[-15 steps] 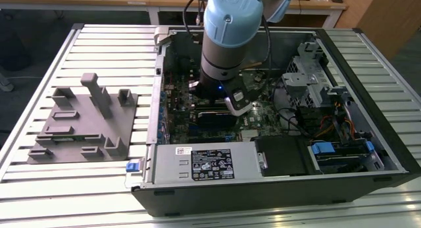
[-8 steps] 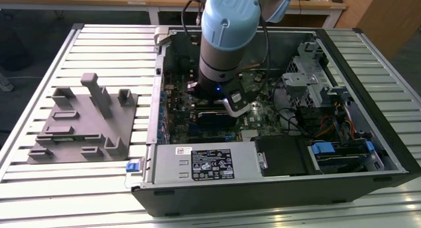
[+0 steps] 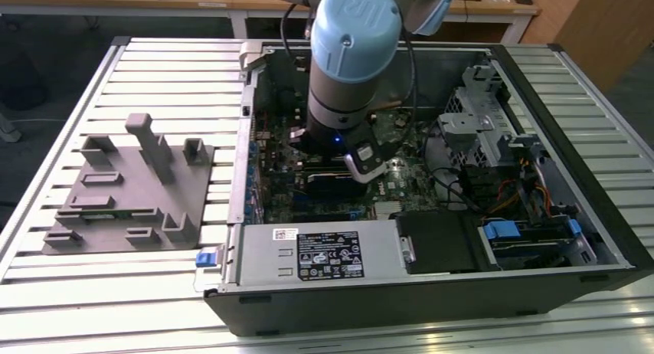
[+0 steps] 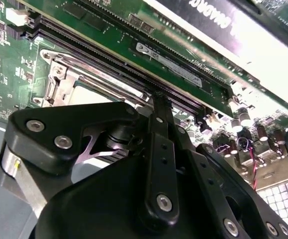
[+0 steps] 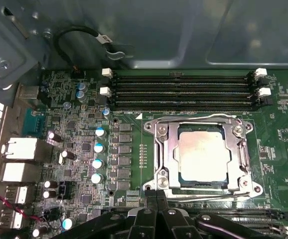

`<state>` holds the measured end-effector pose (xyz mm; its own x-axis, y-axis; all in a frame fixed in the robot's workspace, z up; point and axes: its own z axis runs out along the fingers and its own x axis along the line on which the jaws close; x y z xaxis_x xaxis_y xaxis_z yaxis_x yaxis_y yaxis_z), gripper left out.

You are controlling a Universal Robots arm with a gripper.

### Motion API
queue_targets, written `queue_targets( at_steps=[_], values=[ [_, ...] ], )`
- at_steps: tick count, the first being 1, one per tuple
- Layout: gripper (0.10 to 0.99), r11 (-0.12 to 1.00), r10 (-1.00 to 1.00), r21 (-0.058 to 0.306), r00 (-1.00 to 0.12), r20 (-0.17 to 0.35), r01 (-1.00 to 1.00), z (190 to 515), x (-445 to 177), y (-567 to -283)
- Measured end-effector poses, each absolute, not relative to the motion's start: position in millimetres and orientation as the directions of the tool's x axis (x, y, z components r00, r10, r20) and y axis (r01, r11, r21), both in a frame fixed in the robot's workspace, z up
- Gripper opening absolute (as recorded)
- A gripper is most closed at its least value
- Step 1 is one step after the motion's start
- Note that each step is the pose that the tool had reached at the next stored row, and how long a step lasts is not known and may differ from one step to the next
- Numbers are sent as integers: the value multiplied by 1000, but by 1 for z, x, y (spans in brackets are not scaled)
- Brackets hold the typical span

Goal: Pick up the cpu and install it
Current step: 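Install the second cpu locking lever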

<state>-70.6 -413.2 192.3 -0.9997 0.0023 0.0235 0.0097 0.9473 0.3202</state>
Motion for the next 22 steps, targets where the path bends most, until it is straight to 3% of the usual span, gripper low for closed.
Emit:
queue_targets(
  at_steps=[22],
  values=[
    [106,943,2,332,-1000,24,10,185,-78,-403]
  ],
)
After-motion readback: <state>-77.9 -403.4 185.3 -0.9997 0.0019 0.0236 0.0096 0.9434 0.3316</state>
